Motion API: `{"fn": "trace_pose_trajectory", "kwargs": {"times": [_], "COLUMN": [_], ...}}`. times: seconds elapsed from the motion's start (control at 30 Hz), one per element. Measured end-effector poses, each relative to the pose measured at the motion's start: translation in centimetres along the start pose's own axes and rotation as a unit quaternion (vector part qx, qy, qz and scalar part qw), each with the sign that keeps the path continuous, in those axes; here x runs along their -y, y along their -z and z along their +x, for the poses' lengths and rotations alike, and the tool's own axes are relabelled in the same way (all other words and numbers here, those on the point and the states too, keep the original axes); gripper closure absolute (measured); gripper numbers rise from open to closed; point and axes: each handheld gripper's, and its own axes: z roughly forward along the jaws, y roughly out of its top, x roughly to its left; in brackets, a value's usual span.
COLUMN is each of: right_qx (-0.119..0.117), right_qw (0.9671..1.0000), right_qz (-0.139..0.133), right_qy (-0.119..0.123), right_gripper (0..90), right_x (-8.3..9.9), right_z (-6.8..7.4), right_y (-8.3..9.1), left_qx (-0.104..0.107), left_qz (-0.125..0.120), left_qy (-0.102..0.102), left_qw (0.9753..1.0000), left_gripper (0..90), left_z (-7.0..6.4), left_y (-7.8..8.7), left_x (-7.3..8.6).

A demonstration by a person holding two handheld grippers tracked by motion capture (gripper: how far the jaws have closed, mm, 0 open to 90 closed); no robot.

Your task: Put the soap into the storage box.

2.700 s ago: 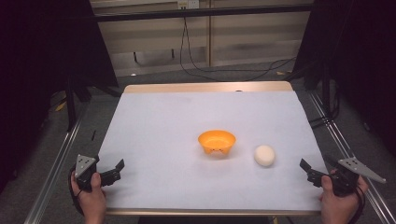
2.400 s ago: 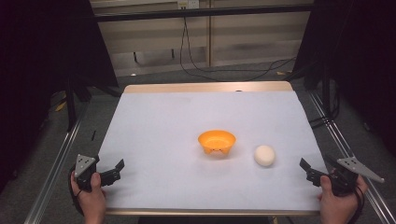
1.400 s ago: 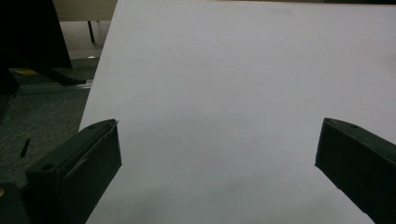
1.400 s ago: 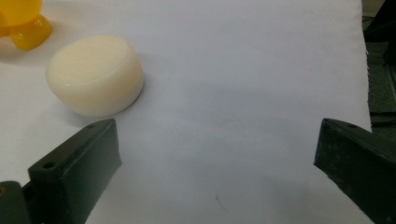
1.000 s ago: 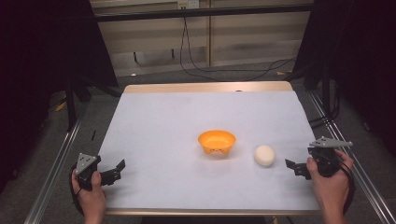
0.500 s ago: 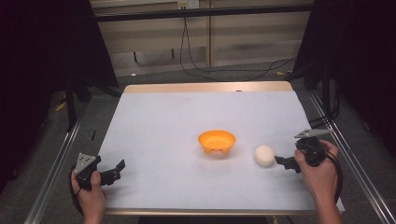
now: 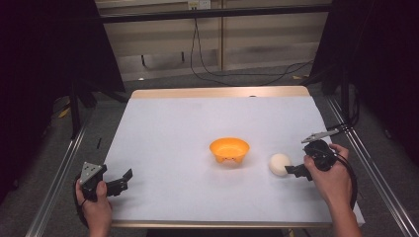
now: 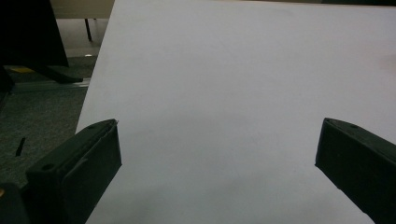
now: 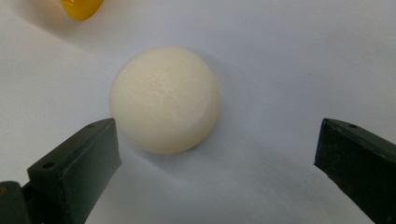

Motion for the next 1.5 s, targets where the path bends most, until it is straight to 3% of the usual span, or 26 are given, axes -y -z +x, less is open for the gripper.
{"fn": "trace_pose_trajectory", "kwargs": {"times": [0.13, 0.8, 1.03, 1.13, 1.5], "right_qx": [-0.001, -0.023, 0.000, -0.003, 0.000], "right_qw": [0.9998, 0.9979, 0.9972, 0.9965, 0.9966], "right_qz": [0.020, 0.061, 0.075, 0.082, 0.080], "right_qy": [0.001, -0.002, -0.008, -0.018, -0.019], "right_gripper": [0.0, 5.6, 11.9, 11.8, 18.0], "right_x": [-0.6, -2.2, -2.5, -2.6, -2.6], "right_z": [0.4, 2.0, 2.2, 2.2, 2.6], "right_y": [-0.1, -1.8, -2.7, -3.0, -3.7], "left_qx": [-0.001, -0.001, 0.000, 0.000, 0.002], "left_qz": [0.001, 0.005, 0.005, 0.006, 0.006], "left_qy": [-0.002, -0.003, -0.003, -0.004, -0.002], "left_qw": [1.0000, 1.0000, 1.0000, 1.0000, 1.0000], "left_gripper": [0.0, 0.0, 0.0, 0.0, 0.0], "left_z": [-0.1, -0.1, -0.1, -0.1, -0.1], "left_y": [-0.1, -0.1, -0.1, -0.2, -0.2], "left_x": [0.0, 0.0, 0.0, -0.1, -0.1]}}
